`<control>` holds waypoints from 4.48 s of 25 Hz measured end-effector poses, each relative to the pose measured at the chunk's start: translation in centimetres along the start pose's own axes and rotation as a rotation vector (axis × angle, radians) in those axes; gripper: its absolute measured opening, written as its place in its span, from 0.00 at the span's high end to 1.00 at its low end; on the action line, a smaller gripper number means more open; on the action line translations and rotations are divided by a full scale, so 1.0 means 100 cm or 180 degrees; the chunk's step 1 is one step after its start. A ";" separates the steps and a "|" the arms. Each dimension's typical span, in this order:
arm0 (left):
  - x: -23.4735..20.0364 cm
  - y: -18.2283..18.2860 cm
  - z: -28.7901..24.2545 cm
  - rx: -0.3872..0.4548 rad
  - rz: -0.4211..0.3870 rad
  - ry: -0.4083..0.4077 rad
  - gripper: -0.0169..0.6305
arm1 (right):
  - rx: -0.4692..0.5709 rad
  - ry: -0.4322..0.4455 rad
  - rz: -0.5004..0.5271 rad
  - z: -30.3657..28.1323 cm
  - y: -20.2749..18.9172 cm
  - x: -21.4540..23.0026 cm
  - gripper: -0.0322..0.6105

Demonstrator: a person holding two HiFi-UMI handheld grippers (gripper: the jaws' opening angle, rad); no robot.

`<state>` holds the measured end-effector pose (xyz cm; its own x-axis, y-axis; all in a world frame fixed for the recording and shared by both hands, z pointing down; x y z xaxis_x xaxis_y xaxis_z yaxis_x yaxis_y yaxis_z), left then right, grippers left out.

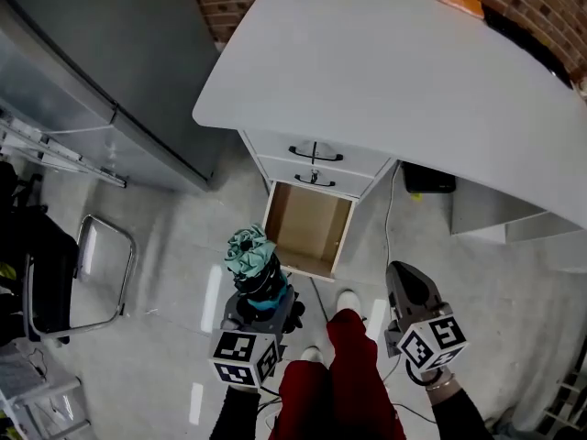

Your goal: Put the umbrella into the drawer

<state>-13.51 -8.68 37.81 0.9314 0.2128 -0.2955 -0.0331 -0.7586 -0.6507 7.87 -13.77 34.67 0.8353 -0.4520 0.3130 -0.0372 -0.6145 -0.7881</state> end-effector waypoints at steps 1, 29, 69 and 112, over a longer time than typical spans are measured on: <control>-0.003 -0.004 -0.011 -0.0017 -0.0010 -0.0014 0.63 | 0.0006 0.0012 -0.0001 -0.009 -0.006 0.003 0.95; -0.051 -0.080 -0.203 0.0021 -0.0275 -0.0229 0.63 | 0.0147 0.0424 0.0603 -0.170 -0.117 0.067 0.95; -0.067 -0.122 -0.358 -0.0601 -0.0806 -0.0268 0.63 | 0.0062 0.0454 0.0664 -0.260 -0.176 0.094 0.95; -0.101 -0.172 -0.483 -0.1553 -0.0826 -0.0012 0.60 | -0.0250 0.0294 0.0651 -0.297 -0.205 0.116 0.95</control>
<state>-4.85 -27.51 85.75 0.8852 0.4324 -0.1716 0.3701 -0.8781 -0.3032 2.03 -25.64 70.22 0.7525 -0.6272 0.2010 -0.2461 -0.5508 -0.7975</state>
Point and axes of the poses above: the fingertips, and each gripper's own axes: z backward along the fingers, x to its right, y out of its top, the point moved 1 cm from there along z, backward along the fingers, and after that the axes turned 10 degrees about -x, right-handed, at the moved point
